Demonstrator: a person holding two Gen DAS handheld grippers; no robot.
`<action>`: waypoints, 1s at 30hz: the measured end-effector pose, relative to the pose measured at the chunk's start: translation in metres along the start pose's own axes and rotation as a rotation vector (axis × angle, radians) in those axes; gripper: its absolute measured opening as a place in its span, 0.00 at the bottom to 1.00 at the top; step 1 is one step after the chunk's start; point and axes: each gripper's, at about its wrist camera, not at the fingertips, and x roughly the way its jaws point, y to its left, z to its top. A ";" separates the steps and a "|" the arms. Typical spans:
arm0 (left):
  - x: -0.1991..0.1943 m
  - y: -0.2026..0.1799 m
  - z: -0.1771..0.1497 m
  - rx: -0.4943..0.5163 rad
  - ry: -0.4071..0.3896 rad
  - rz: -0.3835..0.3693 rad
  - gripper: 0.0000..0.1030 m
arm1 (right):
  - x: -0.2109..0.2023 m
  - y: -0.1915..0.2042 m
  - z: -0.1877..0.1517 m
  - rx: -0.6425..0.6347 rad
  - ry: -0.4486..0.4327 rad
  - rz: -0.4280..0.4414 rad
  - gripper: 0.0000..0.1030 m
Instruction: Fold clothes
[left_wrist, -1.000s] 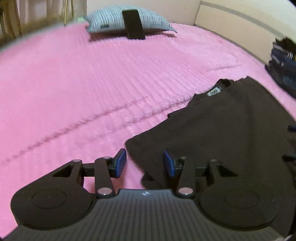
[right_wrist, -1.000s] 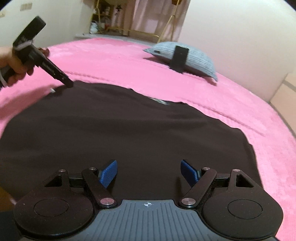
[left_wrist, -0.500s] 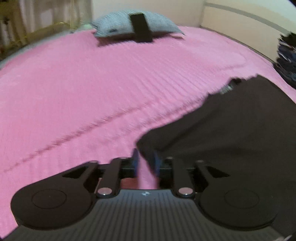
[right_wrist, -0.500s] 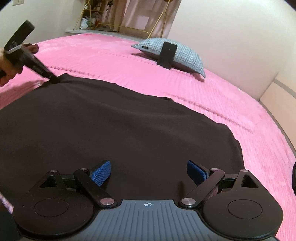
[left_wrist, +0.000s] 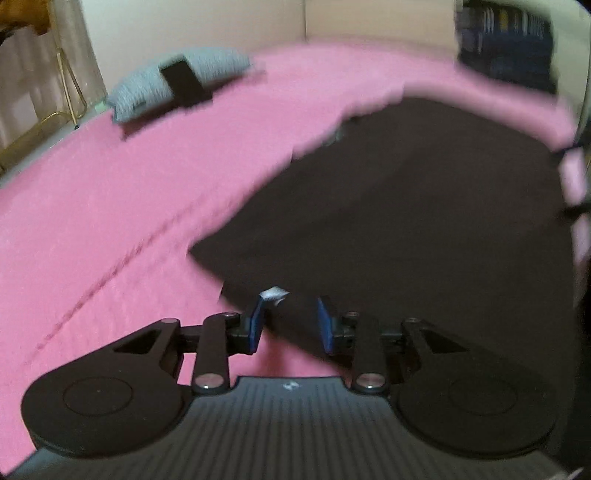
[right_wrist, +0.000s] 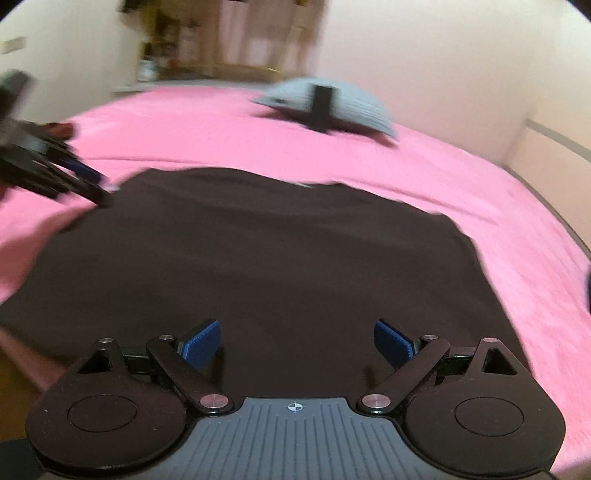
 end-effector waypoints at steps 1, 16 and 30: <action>0.004 0.000 -0.005 0.021 0.014 0.012 0.27 | -0.003 0.009 0.000 -0.024 0.000 0.021 0.90; -0.072 -0.026 -0.062 0.515 -0.040 0.082 0.56 | -0.019 0.194 -0.036 -0.795 -0.106 0.328 0.76; -0.011 -0.047 -0.058 1.012 -0.152 0.086 0.71 | -0.023 0.174 0.003 -0.624 -0.127 0.330 0.03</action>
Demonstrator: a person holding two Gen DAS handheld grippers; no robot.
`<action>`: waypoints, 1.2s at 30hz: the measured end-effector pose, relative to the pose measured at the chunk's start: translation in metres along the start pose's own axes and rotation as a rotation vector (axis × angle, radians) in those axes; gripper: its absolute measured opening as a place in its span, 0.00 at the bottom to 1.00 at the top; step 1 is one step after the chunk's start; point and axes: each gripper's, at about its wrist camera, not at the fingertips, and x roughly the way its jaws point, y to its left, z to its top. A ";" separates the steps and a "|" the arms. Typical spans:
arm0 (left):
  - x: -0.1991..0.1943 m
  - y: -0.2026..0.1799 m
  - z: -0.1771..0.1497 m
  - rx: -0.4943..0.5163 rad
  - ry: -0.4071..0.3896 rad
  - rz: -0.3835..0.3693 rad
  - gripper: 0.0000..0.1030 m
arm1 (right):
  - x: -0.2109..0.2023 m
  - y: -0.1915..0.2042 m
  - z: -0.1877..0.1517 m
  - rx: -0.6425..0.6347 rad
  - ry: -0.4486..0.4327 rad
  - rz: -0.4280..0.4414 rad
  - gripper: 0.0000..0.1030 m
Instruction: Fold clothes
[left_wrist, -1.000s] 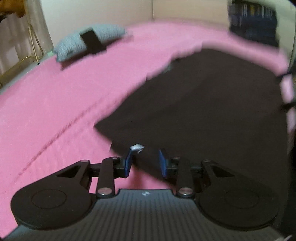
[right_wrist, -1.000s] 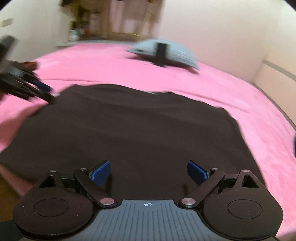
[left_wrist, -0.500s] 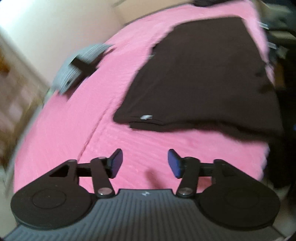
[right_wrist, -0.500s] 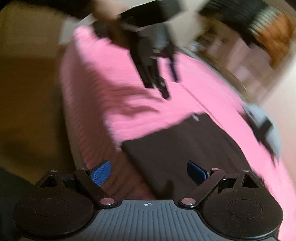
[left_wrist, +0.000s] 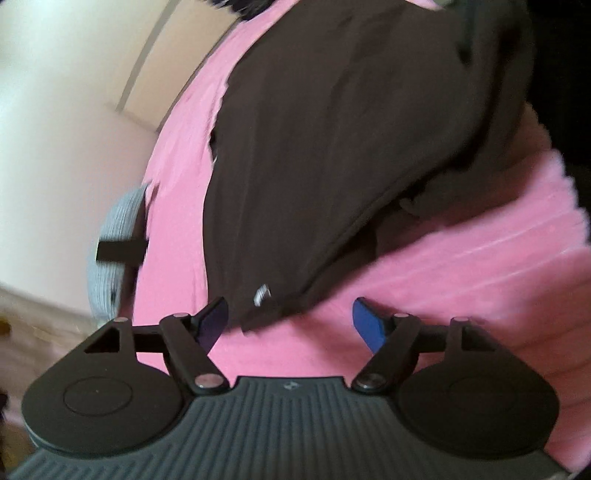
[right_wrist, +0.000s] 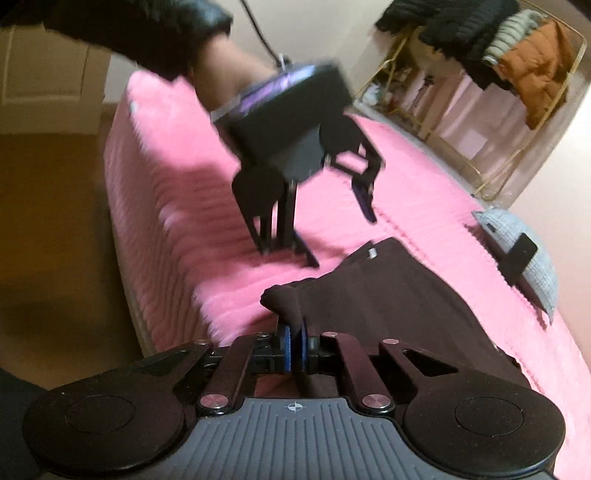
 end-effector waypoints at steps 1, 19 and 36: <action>0.004 0.001 0.001 0.030 -0.011 0.002 0.71 | -0.006 -0.005 0.003 0.027 -0.011 0.001 0.03; 0.012 0.046 0.036 0.054 -0.045 0.023 0.07 | -0.061 -0.018 0.010 0.216 -0.095 -0.059 0.02; 0.130 0.165 0.306 0.264 -0.243 -0.001 0.08 | -0.218 -0.164 -0.143 0.899 -0.384 -0.447 0.02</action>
